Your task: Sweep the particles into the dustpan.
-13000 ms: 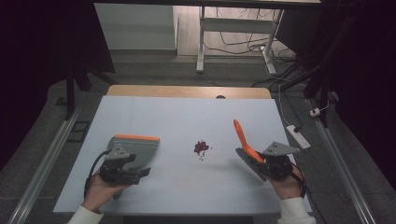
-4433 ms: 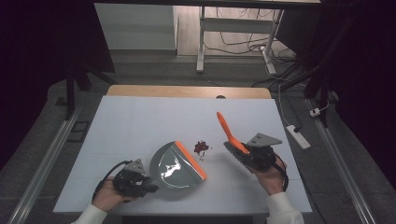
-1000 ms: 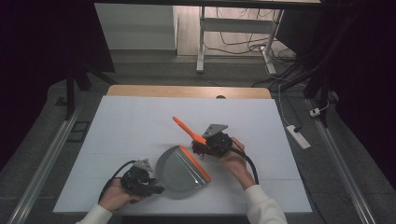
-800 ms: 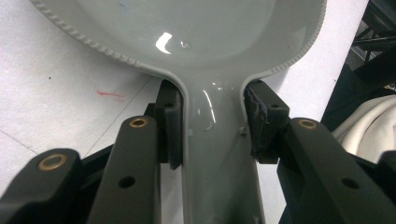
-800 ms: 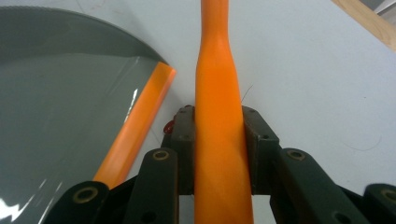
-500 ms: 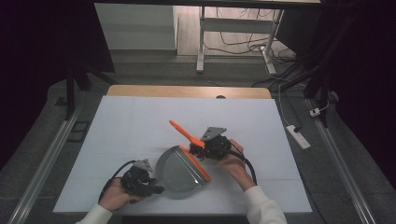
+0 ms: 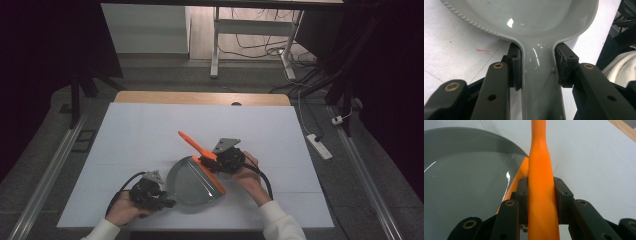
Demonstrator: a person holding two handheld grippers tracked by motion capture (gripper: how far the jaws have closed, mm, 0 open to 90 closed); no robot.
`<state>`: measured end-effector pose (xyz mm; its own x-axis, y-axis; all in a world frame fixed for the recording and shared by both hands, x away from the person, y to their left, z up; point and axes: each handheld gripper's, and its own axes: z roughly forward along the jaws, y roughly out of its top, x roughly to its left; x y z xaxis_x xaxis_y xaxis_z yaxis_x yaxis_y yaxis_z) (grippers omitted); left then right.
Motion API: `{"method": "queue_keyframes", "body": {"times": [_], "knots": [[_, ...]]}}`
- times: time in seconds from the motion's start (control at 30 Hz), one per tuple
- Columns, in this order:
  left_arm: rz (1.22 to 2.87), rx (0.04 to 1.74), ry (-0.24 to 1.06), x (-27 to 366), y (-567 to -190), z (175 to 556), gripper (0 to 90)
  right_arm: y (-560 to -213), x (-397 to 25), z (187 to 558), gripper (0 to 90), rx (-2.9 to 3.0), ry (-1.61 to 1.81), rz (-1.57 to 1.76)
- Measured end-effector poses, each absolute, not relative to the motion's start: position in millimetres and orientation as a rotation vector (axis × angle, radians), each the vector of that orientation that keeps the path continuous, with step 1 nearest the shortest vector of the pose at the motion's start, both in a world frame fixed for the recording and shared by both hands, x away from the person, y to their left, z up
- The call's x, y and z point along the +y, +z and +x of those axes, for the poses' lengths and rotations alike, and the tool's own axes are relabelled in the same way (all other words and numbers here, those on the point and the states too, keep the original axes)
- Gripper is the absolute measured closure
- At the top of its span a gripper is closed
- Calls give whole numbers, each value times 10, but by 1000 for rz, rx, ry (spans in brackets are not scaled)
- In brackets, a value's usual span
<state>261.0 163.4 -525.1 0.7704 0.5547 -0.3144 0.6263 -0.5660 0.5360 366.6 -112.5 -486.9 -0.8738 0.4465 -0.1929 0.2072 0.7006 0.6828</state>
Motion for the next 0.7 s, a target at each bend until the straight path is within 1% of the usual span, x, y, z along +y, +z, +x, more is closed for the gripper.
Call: {"method": "queue_keyframes", "body": {"times": [0.47, 0.7], "knots": [[2317, 876, -145, 1632, -5250, 2611, 617, -4841, -1027, 3550, 698, 2591, 1018, 492], [2317, 876, -143, 1632, -5251, 2610, 617, -4797, -930, 3459, 699, 2632, 1081, 422]]}}
